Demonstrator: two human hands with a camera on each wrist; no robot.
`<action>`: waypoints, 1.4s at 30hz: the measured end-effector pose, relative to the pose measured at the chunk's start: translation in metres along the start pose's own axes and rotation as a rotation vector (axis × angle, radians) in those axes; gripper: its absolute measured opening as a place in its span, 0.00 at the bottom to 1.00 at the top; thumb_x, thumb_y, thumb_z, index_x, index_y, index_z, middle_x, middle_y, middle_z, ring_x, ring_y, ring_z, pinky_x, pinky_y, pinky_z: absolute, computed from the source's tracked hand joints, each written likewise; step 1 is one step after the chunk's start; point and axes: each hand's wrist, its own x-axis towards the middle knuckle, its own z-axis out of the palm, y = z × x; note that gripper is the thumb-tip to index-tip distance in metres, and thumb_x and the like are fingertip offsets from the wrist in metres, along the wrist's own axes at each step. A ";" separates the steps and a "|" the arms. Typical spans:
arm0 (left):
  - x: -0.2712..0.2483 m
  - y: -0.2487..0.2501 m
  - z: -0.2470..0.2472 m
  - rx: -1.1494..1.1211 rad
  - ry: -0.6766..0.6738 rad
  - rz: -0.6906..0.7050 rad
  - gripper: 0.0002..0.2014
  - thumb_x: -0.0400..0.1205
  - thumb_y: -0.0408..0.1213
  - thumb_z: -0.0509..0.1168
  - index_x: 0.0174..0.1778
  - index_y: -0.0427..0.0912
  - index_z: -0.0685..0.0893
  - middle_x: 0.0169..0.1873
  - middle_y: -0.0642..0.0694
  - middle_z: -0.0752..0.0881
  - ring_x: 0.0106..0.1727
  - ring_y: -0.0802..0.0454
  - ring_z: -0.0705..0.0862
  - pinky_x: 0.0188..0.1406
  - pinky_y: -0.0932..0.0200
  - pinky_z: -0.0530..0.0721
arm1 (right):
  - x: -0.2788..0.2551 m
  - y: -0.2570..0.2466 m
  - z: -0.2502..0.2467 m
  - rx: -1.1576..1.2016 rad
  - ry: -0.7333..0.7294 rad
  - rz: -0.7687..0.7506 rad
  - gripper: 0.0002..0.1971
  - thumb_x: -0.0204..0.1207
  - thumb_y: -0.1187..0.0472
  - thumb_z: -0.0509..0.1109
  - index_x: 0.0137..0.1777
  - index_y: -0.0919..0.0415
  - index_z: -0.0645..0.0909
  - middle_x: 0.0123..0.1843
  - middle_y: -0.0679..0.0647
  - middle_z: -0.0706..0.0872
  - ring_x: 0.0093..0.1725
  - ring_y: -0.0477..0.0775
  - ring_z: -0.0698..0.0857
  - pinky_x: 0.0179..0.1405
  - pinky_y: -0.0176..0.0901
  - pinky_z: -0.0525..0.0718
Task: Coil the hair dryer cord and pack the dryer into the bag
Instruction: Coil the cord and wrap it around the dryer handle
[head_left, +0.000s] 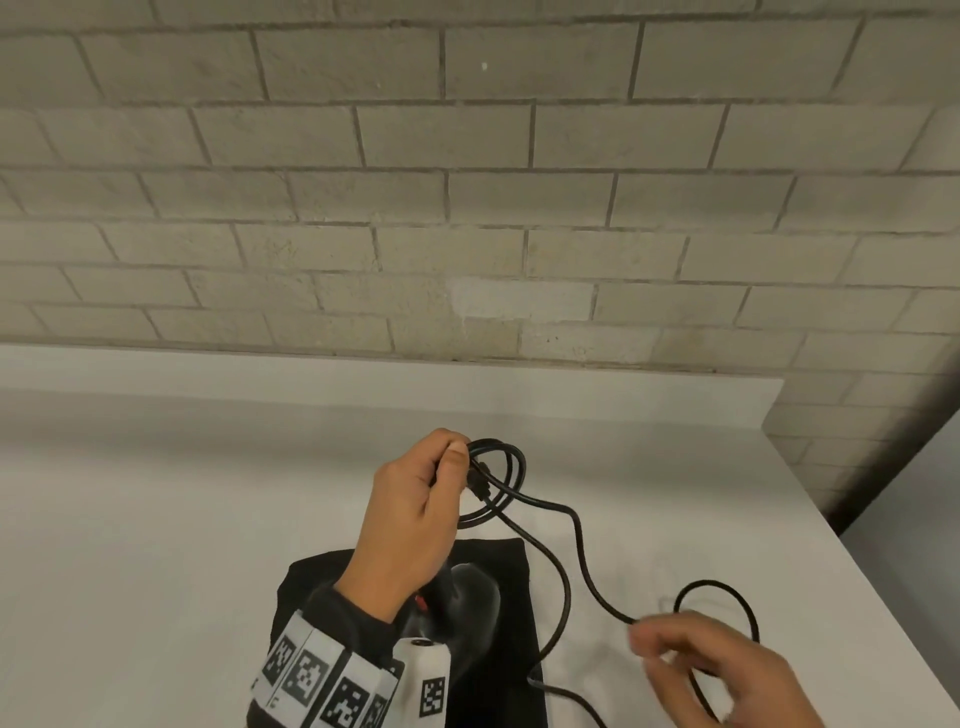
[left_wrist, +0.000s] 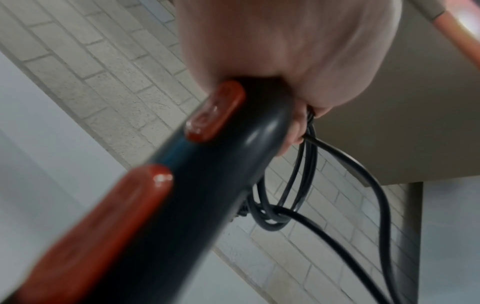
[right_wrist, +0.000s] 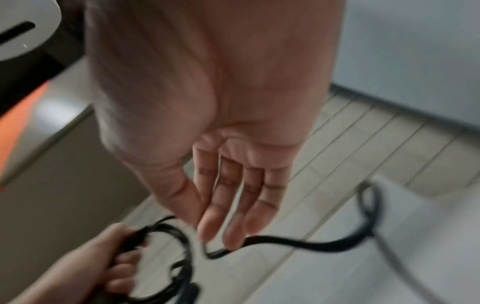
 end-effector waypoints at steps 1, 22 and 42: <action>0.000 0.001 0.001 0.004 -0.005 0.001 0.15 0.83 0.52 0.54 0.40 0.49 0.81 0.22 0.59 0.74 0.22 0.59 0.69 0.24 0.64 0.68 | 0.005 -0.013 0.012 0.050 -0.015 -0.055 0.16 0.65 0.66 0.75 0.41 0.39 0.87 0.39 0.39 0.90 0.34 0.43 0.88 0.40 0.24 0.82; -0.003 0.001 -0.004 -0.042 0.003 -0.003 0.17 0.83 0.52 0.54 0.44 0.46 0.83 0.21 0.60 0.72 0.21 0.59 0.68 0.23 0.69 0.66 | 0.010 -0.021 0.016 -0.170 -0.088 0.168 0.25 0.61 0.26 0.60 0.24 0.48 0.71 0.21 0.41 0.76 0.27 0.41 0.78 0.26 0.26 0.71; -0.016 0.022 0.001 0.096 -0.080 0.163 0.10 0.84 0.47 0.59 0.43 0.49 0.83 0.29 0.56 0.81 0.29 0.60 0.79 0.31 0.75 0.73 | 0.042 -0.043 0.020 0.198 0.083 -0.369 0.05 0.77 0.52 0.68 0.48 0.42 0.84 0.41 0.45 0.81 0.35 0.50 0.83 0.35 0.36 0.81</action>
